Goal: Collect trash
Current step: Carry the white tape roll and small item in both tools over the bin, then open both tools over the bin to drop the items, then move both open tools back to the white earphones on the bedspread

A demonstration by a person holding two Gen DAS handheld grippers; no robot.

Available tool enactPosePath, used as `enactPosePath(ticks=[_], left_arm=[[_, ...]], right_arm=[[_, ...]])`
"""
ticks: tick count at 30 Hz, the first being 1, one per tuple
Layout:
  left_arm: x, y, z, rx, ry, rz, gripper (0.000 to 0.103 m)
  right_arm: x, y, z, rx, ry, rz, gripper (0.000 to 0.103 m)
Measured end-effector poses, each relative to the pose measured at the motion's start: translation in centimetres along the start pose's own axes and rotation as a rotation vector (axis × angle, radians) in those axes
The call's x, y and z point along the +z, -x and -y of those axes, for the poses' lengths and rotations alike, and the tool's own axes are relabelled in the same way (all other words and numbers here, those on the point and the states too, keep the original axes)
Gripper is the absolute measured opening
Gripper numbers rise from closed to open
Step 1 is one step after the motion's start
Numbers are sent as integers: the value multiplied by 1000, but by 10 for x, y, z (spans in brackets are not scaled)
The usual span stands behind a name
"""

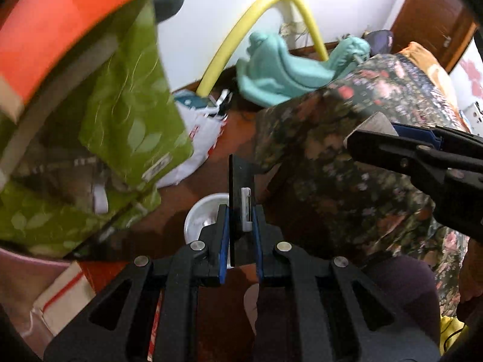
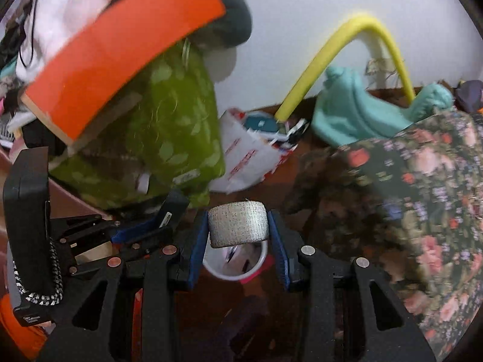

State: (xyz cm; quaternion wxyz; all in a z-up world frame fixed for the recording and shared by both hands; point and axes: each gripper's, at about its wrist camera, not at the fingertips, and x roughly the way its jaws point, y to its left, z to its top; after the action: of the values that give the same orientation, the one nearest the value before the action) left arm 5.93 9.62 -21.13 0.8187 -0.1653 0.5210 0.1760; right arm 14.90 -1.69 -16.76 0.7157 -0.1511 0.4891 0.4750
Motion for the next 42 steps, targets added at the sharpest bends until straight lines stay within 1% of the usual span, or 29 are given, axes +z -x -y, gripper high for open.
enactPosePath(ticks=[5,8,11,14,15,16,18,19,21,25,31,37,42], left_arm=[[-15,-30,-18,15,43,-71,13],[-20,-47,-28,20,67,-110,13],[-19,-60,-37,31,85,-131,13],[-15,-70,-44,21,110,-157,13],[-14,-73,-46,24,116,-167,13],[-13,-76,-48,26,122,-178,14],[-12,-80,-50,28,132,-185,18],[-12,-80,-51,33,134,-185,21],[-12,-78,-49,39,133,-182,22],[-12,-69,-45,34,125,-174,23],[-8,-52,-35,35,99,-145,23],[1,-26,-17,23,66,-94,23],[13,0,11,7,12,-37,23]], right_arm=[[1,-38,-7,50,-8,-98,36],[4,-58,-11,66,-4,-140,36],[8,-71,-17,78,4,-164,37],[13,-79,-20,96,6,-174,37],[15,-81,-21,105,4,-184,38],[15,-84,-21,114,0,-199,44],[16,-91,-20,124,-22,-236,52],[15,-92,-19,126,-30,-237,53],[14,-92,-18,119,-33,-241,53],[12,-85,-18,89,-23,-231,53],[10,-59,-11,72,-31,-190,53],[9,-24,0,39,-51,-128,53],[8,14,15,-3,-80,-54,53]])
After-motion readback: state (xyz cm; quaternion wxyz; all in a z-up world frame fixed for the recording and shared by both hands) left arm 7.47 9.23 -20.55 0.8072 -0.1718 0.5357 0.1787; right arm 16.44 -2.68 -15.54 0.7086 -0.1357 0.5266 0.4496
